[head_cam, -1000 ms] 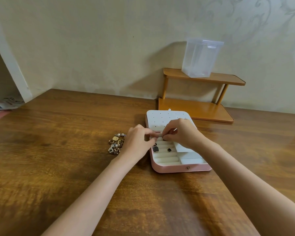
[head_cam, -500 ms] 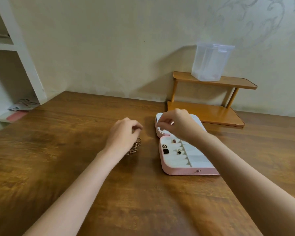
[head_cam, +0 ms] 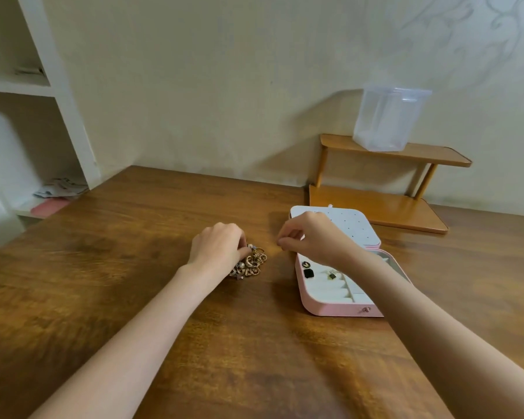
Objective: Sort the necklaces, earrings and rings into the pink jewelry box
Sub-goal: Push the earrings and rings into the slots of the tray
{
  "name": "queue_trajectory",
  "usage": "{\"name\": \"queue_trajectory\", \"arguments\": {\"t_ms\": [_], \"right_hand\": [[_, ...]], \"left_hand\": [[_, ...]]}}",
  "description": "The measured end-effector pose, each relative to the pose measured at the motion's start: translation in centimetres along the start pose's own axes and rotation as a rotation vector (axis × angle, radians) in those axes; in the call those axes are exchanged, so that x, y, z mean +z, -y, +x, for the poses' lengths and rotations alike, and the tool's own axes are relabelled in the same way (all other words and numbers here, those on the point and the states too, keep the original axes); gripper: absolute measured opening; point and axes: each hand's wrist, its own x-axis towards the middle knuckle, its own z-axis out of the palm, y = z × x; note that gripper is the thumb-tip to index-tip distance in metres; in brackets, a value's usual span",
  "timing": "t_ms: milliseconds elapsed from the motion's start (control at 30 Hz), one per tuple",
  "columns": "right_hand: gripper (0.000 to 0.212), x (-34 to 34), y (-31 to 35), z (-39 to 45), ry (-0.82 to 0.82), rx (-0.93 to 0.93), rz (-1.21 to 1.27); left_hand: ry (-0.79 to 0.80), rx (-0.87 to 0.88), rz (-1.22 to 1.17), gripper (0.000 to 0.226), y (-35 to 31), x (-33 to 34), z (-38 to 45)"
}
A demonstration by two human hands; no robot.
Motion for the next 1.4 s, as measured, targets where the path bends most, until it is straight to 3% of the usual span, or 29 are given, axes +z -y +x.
{"name": "queue_trajectory", "arguments": {"t_ms": [133,233,333,567,667,800,933,1133,1400], "right_hand": [[0.013,-0.5,-0.4,-0.1,-0.033,-0.010,0.028],[0.019,-1.4,0.0,-0.2,-0.079,-0.043,0.170],[0.027,-2.2,0.5,-0.6,-0.094,-0.073,0.329],[0.020,-3.2,-0.6,-3.6,-0.148,0.026,0.192],[0.016,-3.5,-1.6,-4.5,-0.127,0.106,0.179],[0.012,-3.7,-2.5,-4.9,0.005,0.214,0.185],[0.014,-2.9,-2.5,-4.6,0.073,0.239,0.114],[0.017,-2.0,-2.7,-4.4,0.154,0.313,0.107],[0.016,-1.0,-2.9,-4.4,0.116,0.392,0.111]], "left_hand": [[-0.092,0.004,-0.054,0.017,-0.1,-1.0,-0.1],[-0.153,-0.083,-0.510,0.013,-1.3,-3.3,0.2],[0.113,-0.194,-1.015,0.011,-3.4,-4.2,-0.5],[0.385,-0.389,-1.332,0.017,-6.5,-1.6,-1.4],[0.366,-0.268,-1.206,0.016,-7.4,-1.1,-1.5],[0.222,-0.033,-0.744,0.010,-7.1,-1.0,-1.3],[0.212,0.078,-0.475,0.007,-7.0,-0.9,-1.8],[0.187,0.094,-0.402,0.012,-7.2,-0.3,-2.1],[0.218,0.081,-0.383,0.004,-7.3,0.1,-1.6]]}}
